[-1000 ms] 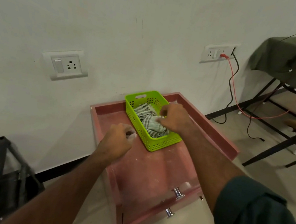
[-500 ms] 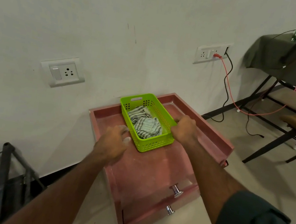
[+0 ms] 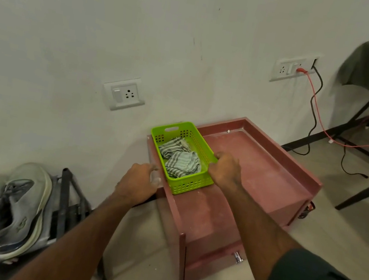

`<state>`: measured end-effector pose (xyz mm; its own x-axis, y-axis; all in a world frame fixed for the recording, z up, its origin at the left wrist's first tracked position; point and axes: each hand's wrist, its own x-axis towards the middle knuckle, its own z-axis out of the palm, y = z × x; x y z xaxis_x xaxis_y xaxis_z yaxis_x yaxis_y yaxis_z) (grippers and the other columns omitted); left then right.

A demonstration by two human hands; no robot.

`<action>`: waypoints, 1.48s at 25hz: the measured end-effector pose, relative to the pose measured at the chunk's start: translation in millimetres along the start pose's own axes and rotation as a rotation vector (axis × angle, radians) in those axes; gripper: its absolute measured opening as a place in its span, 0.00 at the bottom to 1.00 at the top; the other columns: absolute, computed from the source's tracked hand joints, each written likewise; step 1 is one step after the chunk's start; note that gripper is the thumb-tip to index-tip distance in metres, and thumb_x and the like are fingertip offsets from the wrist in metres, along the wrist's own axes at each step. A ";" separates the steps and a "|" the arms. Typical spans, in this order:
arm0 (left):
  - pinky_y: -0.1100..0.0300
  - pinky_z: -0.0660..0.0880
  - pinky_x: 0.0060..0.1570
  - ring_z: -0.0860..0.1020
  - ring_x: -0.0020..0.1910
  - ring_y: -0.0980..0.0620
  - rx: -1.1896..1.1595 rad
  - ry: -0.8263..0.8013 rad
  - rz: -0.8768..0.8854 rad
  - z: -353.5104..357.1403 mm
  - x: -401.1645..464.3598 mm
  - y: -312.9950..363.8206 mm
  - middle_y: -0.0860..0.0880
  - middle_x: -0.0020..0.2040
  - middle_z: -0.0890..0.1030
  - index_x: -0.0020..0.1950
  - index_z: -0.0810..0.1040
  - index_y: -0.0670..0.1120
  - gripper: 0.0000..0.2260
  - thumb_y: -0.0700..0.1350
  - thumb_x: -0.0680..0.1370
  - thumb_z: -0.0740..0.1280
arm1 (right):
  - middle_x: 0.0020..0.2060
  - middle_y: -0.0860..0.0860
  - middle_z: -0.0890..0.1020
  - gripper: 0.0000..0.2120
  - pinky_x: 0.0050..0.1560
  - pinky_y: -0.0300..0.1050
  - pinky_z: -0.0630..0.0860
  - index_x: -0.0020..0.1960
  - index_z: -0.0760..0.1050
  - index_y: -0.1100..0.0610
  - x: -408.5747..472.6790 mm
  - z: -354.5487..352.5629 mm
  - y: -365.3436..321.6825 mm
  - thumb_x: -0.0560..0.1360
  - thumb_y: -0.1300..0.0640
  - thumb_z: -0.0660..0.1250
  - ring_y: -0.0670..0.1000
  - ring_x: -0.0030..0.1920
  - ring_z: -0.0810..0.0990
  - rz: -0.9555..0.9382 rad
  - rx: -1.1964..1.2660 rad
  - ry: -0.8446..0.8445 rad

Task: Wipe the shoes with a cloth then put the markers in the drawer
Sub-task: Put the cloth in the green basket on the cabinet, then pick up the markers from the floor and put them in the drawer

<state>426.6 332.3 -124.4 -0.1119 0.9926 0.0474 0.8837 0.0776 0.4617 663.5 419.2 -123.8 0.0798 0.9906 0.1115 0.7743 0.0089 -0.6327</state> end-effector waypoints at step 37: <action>0.45 0.73 0.66 0.80 0.64 0.41 0.343 0.229 0.764 105.2 -98.8 30.6 0.39 0.61 0.83 0.57 0.83 0.39 0.19 0.50 0.82 0.58 | 0.62 0.58 0.75 0.28 0.60 0.57 0.75 0.74 0.66 0.49 -140.2 -9.7 175.8 0.75 0.56 0.67 0.62 0.62 0.75 -0.092 -0.505 -0.415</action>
<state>512.5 246.4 -208.2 0.5122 0.7437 0.4296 0.8381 -0.5422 -0.0607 794.6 280.5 -243.3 -0.1710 0.9602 -0.2208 0.9738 0.1305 -0.1864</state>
